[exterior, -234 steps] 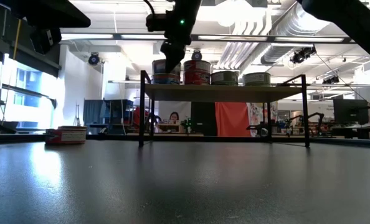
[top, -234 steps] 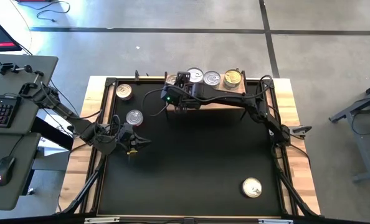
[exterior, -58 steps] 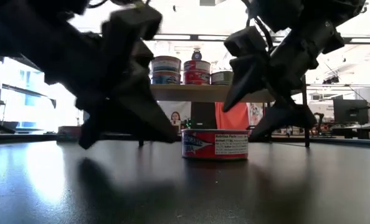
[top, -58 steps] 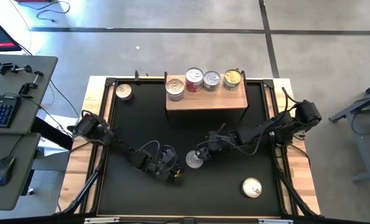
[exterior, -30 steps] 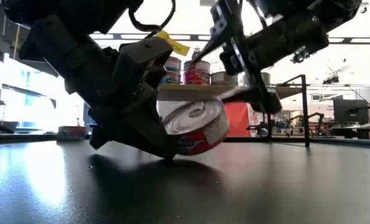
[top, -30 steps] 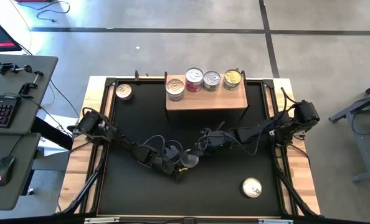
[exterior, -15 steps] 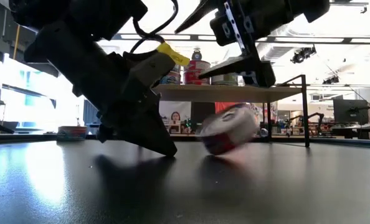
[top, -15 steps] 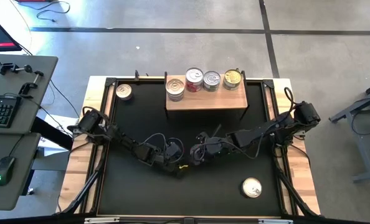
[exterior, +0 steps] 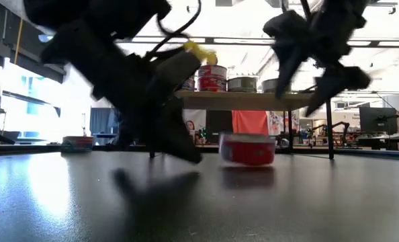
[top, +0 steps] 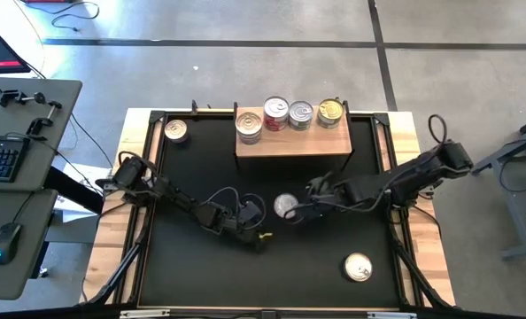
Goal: Stack canned seafood by type on shelf
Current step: Stack the red tuna can on top of the red tuna can on the shelf
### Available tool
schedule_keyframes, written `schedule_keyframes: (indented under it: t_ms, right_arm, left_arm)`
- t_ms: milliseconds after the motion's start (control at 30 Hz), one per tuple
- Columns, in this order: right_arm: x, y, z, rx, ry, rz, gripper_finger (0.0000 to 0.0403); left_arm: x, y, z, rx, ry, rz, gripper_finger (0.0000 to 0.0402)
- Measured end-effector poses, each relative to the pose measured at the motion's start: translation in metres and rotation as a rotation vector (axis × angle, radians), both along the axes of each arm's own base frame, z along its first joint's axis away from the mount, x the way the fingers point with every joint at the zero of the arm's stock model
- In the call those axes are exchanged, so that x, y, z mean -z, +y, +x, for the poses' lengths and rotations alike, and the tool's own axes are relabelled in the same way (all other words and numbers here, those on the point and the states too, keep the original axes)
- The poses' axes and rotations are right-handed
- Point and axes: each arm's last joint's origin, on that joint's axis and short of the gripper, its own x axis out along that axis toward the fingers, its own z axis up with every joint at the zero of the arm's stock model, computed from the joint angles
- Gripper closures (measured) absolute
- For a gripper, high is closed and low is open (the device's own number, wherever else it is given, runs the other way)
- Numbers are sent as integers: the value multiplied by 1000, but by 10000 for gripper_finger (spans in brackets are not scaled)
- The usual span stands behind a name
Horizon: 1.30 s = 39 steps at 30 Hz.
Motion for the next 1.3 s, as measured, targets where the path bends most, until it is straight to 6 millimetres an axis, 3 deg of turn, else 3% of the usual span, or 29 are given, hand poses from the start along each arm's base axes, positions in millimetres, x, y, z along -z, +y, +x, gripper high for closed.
schedule_keyframes:
  t_ms: [100, 233, 367, 500, 600, 767, 900, 1133, 1300]
  right_arm:
    - [6, -12, -14, 41, 118, -3, 116]
    - [20, -29, -18, 93, 157, 31, 140]
    - [37, -50, -13, 177, 169, 23, 161]
    - [45, -62, 2, 170, 94, 27, 166]
    - [52, -66, 10, 155, 70, 34, 167]
    - [55, -68, 6, 165, 112, -12, 167]
    - [40, -67, 6, 120, 106, -42, 167]
    - [53, -69, 1, 143, 225, -47, 167]
    - [70, -67, 14, 112, 208, 1, 167]
  left_arm:
    - [-14, 10, 16, -47, -15, -18, 402]
    - [-27, 27, 31, -43, 18, 45, 402]
    - [-35, 37, 39, -30, 34, 72, 402]
    - [-32, 39, 37, -28, 51, 66, 402]
    - [-24, 39, 31, -37, 73, 50, 402]
    - [-22, 39, 30, -49, 62, 48, 402]
    - [-25, 39, 33, -42, 22, 52, 402]
    - [-11, 51, 39, -70, 23, 38, 402]
    - [1, 47, 46, -17, -12, -61, 402]
